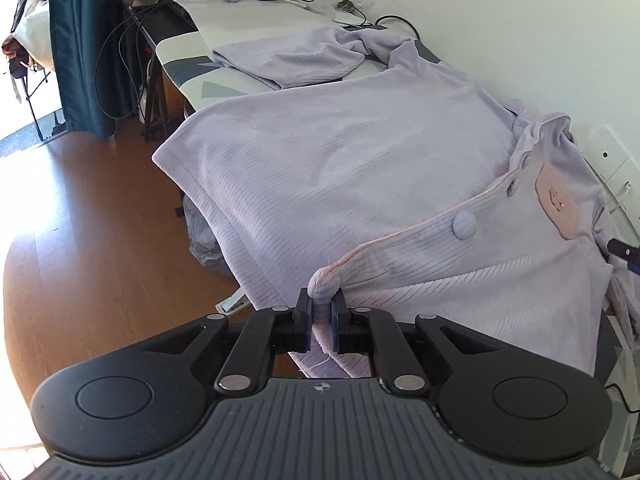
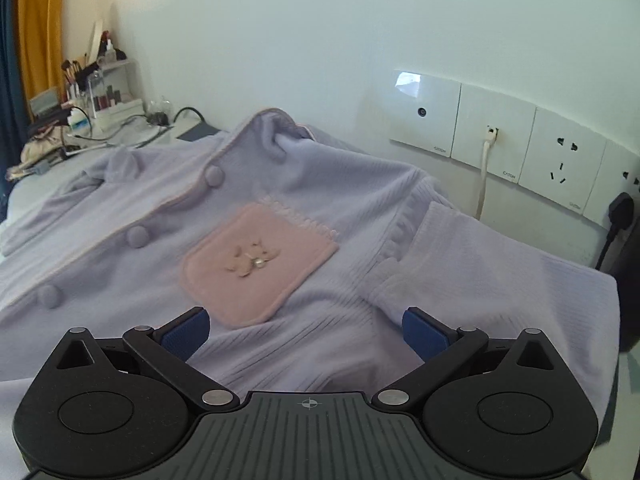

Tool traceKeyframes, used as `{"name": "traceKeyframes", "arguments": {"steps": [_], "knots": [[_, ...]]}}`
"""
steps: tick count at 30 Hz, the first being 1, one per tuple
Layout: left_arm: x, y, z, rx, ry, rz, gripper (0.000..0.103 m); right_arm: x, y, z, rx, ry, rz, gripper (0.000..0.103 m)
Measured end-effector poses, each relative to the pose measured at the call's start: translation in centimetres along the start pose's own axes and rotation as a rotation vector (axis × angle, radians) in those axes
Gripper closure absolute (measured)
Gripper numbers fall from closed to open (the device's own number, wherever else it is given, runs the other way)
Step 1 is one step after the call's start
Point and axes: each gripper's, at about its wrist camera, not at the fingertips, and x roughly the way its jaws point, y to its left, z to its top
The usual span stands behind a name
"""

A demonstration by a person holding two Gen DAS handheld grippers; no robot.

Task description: Fold clothes

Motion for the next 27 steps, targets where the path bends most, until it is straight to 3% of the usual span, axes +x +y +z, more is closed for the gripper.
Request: {"name": "traceKeyframes", "arguments": {"steps": [5,9,14,20,27], "knots": [[-0.2,1.0,0.0,0.027,0.03,-0.097,0.094,-6.7,5.3,-5.6,-0.068,-0.001,0.097,0.006],[0.6,1.9,1.0,0.061,0.068,-0.167,0.094,-11.1,10.3,-10.5,-0.058,-0.011,0.104,0.015],[1.0,2.3,1.6,0.188,0.092,-0.238,0.094,-12.6,14.4,-15.0,0.061,0.046,0.006,0.021],[1.6,2.6,2.2,0.306,0.114,-0.294,0.094,-16.5,15.1,-19.8,0.248,0.03,-0.178,0.021],[2.7,2.9,2.8,0.32,0.159,-0.323,0.093,-21.2,16.8,-24.2,0.31,0.014,-0.299,0.022]]}}
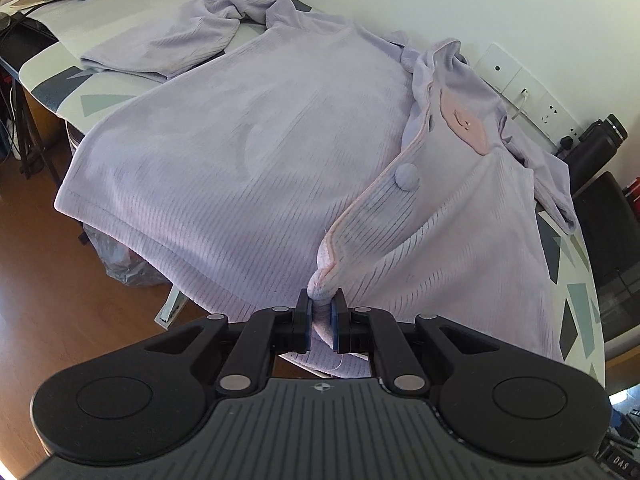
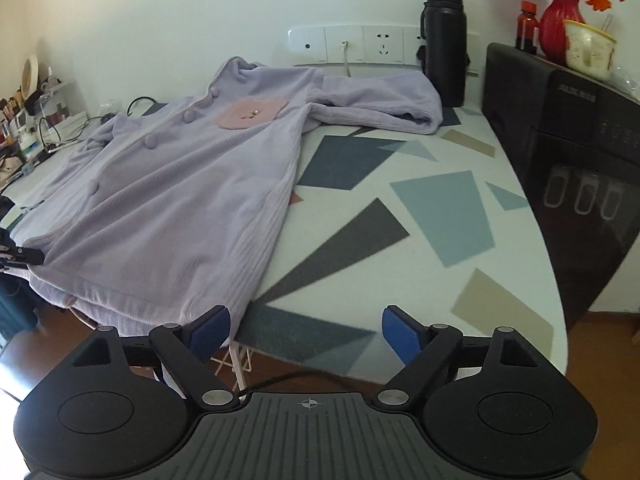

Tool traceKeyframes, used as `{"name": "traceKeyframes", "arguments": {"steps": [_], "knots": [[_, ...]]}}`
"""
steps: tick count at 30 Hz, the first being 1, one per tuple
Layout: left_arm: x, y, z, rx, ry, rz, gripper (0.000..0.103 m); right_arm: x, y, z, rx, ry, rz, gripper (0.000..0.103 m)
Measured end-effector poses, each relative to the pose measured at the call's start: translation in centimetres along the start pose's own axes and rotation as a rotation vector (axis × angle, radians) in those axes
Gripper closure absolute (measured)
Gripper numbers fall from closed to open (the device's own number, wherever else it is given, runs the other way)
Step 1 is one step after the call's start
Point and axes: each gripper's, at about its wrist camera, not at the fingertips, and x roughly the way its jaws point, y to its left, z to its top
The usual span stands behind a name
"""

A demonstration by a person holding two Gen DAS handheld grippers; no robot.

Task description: Fold clothes

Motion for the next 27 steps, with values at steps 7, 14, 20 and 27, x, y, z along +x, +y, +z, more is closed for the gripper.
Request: {"name": "traceKeyframes", "arguments": {"steps": [7,14,20,27], "knots": [[0.5,0.6,0.2,-0.028,0.033,-0.008,0.093,-0.2,2.9,-1.1,-0.086,-0.035,-0.002,0.022],[0.5,0.4,0.5,-0.02,0.051,-0.006,0.093,2.6,9.9,-1.3,-0.538,-0.085,-0.114,0.029],[0.7,1.1,0.8,-0.069,0.065,-0.025,0.093,3.8,12.4,-3.0,-0.815,-0.098,-0.184,0.029],[0.9,1.2,0.7,-0.066,0.08,-0.03,0.093,4.1,12.1,-2.3,-0.779,-0.084,-0.161,0.035]]}}
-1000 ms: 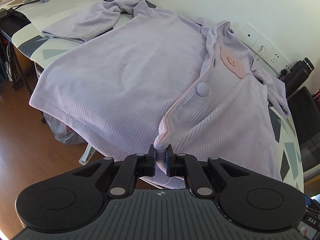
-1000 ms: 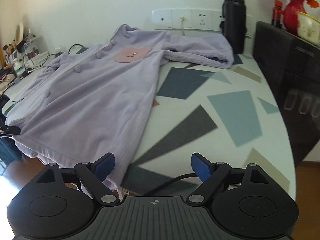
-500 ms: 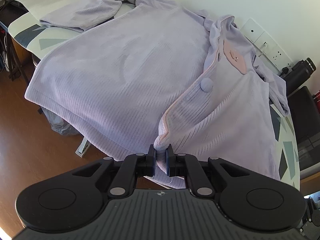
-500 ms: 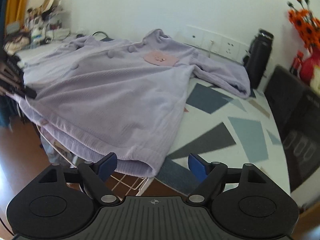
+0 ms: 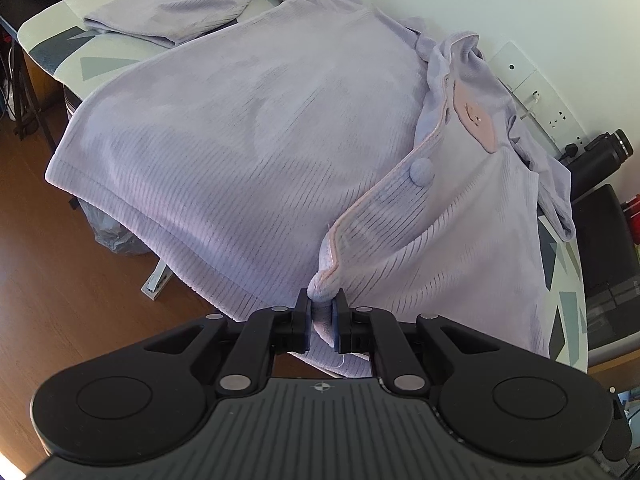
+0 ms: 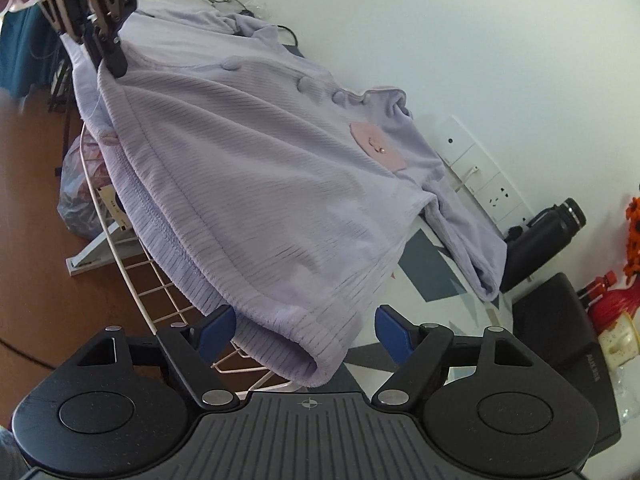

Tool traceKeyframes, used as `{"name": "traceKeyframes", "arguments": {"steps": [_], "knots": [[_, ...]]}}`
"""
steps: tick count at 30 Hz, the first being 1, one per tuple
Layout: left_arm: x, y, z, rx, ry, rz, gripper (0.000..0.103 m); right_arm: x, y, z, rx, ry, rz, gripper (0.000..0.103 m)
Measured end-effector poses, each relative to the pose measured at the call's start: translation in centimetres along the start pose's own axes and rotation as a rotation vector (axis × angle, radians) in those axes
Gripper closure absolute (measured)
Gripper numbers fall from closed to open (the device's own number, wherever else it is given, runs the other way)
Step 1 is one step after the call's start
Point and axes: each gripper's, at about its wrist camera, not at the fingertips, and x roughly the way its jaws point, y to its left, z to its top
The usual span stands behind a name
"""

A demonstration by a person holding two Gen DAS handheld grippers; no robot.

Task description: Fold clothes

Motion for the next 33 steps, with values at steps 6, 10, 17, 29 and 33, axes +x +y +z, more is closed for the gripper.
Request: {"name": "traceKeyframes", "arguments": {"steps": [6,10,17,29,33], "knots": [[0.3,-0.5,-0.2,0.031,0.011,0.01,0.093,-0.1,0.6,1.0,-0.006,-0.057,-0.007,0.081],[0.0,-0.4,0.0,0.029,0.009,-0.003,0.093,-0.1,-0.6,1.3,0.085,-0.045,-0.005,0.095],[-1.7,-1.4,-0.6,0.003,0.033,-0.185,0.093,-4.0,-7.7,-0.4,0.519,-0.114,-0.017,0.096],[0.8,-1.1,-2.2,0.004,0.098,-0.123,0.093,-2.3,-7.4,-6.3,0.794,-0.007,0.051,0.096],[1.1,-0.8,-2.3,-0.003,0.104,-0.107,0.091,-2.4,-7.2,-6.7,0.787,0.006,0.056,0.097]]}}
